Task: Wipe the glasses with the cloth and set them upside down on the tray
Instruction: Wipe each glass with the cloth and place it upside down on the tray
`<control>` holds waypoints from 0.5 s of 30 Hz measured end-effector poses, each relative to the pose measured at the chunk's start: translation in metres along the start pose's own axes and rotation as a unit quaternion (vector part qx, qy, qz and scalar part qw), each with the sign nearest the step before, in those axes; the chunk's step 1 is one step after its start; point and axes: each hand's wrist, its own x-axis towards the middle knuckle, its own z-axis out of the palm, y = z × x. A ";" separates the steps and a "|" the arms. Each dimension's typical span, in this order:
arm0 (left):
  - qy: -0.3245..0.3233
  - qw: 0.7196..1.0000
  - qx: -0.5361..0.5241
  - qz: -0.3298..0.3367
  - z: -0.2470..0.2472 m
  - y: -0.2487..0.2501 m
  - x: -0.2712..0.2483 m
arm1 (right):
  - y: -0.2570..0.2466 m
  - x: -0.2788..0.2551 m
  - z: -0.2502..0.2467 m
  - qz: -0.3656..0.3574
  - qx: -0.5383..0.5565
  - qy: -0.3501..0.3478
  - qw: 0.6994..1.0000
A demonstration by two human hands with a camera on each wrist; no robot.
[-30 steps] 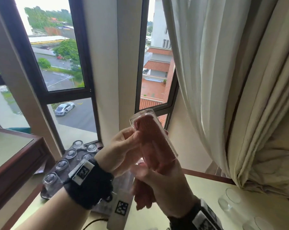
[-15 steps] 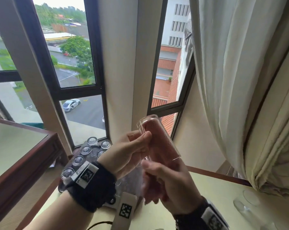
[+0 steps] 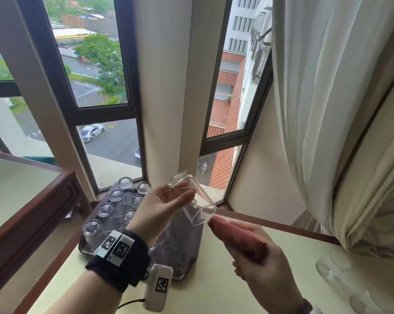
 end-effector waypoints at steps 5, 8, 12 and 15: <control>0.063 0.987 0.135 -0.051 0.001 -0.062 0.002 | 0.039 0.003 -0.022 -0.153 -0.413 0.036 0.897; 0.103 0.969 0.206 -0.090 0.002 -0.102 0.006 | 0.032 0.000 -0.025 -0.216 -0.476 0.070 0.850; 0.146 0.936 0.281 -0.157 0.007 -0.141 0.014 | 0.037 -0.003 -0.029 -0.292 -0.510 0.050 0.808; 0.168 0.913 0.314 -0.197 0.016 -0.153 0.024 | 0.057 0.000 -0.032 -0.332 -0.470 -0.049 0.816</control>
